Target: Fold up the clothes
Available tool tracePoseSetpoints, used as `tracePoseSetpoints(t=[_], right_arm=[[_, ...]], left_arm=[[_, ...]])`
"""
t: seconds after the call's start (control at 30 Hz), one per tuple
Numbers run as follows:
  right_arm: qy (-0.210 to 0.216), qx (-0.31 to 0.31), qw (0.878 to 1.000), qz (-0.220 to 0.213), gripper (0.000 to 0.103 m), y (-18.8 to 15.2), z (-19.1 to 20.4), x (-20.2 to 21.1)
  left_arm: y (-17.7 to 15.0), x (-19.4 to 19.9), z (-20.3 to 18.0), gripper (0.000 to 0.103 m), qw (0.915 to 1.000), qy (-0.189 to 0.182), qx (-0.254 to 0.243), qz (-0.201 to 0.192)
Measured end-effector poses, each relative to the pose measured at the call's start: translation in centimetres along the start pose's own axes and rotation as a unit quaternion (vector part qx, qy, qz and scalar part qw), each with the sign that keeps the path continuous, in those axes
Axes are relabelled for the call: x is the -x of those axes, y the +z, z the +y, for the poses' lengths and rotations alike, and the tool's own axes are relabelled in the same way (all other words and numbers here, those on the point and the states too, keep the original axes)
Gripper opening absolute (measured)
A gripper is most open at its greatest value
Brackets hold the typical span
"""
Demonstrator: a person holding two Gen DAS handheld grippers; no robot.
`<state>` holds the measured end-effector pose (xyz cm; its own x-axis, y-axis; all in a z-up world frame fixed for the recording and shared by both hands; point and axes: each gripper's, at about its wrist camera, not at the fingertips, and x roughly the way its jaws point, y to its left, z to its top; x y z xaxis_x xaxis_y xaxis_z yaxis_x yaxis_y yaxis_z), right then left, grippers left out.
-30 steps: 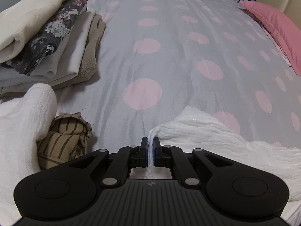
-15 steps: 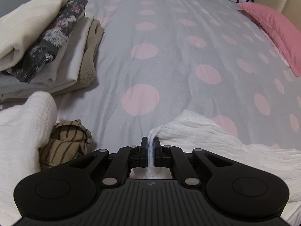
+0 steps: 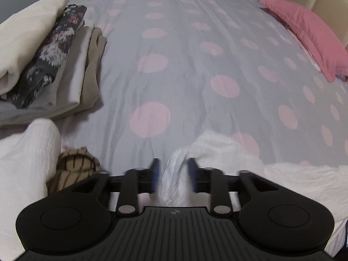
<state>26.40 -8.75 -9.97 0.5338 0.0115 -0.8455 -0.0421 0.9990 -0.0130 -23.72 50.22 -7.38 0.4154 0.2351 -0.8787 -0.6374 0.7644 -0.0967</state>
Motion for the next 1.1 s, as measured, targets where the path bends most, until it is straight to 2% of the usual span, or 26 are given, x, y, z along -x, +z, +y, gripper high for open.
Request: tracePoseSetpoints(t=[0.07,0.1,0.23,0.27,0.37,0.43,0.5,0.6,0.67,0.73,0.77,0.8,0.83,1.1], right_arm=[[0.000,0.003,1.000,0.002,0.023,0.0,0.6,-0.3],[-0.002,0.006,1.000,0.000,0.032,0.1,0.9,-0.3],[0.000,0.004,1.000,0.005,0.033,0.4,1.3,-1.0],[0.001,0.001,1.000,0.007,0.033,0.6,1.3,-1.3],[-0.009,-0.001,1.000,0.014,0.035,0.9,1.1,-2.3],[-0.010,-0.010,1.000,0.026,0.035,0.9,1.0,-3.2],[-0.012,-0.020,0.999,0.037,0.035,0.8,1.0,-4.1],[-0.022,-0.021,0.999,0.045,0.035,0.5,1.2,-5.5],[-0.023,-0.021,0.998,0.051,0.035,0.2,1.1,-6.4],[-0.029,-0.017,0.998,0.056,0.030,-0.1,0.9,-7.2],[-0.032,-0.015,0.998,0.056,0.025,-0.3,0.7,-7.5],[-0.034,-0.016,0.998,0.053,0.013,-0.4,0.5,-7.5],[-0.033,-0.021,0.998,0.049,0.010,-0.6,0.1,-7.4],[-0.010,-0.059,0.998,0.024,0.008,-0.4,-2.4,-3.3]], left_arm=[[0.4,-0.3,0.3,0.054,1.0000,-0.005,0.003,-0.005],[0.7,-0.8,0.3,0.054,1.0000,-0.006,0.002,-0.005],[0.6,-3.1,0.1,0.054,0.9998,-0.021,0.002,0.008],[0.3,-3.6,-0.1,0.051,0.9996,-0.024,0.000,0.012],[-0.2,-4.7,-0.7,0.034,0.9992,-0.028,-0.009,0.026],[-0.3,-4.7,-0.9,0.030,0.9992,-0.029,-0.011,0.024],[-0.2,-4.7,-1.1,0.021,0.9993,-0.026,-0.013,0.022],[-0.2,-4.7,-1.2,0.018,0.9995,-0.023,-0.011,0.018],[-0.3,-4.7,-1.3,0.017,0.9996,-0.019,-0.011,0.017],[-0.5,-4.7,-1.6,0.013,0.9997,-0.014,-0.013,0.016],[-0.5,-4.7,-1.6,0.010,0.9997,-0.013,-0.013,0.017],[-0.4,-4.7,-1.7,0.009,0.9997,-0.011,-0.013,0.017],[-0.4,-4.6,-1.7,0.008,0.9997,-0.011,-0.012,0.015],[0.0,-1.6,-0.9,0.005,0.9997,-0.012,0.012,-0.015]])
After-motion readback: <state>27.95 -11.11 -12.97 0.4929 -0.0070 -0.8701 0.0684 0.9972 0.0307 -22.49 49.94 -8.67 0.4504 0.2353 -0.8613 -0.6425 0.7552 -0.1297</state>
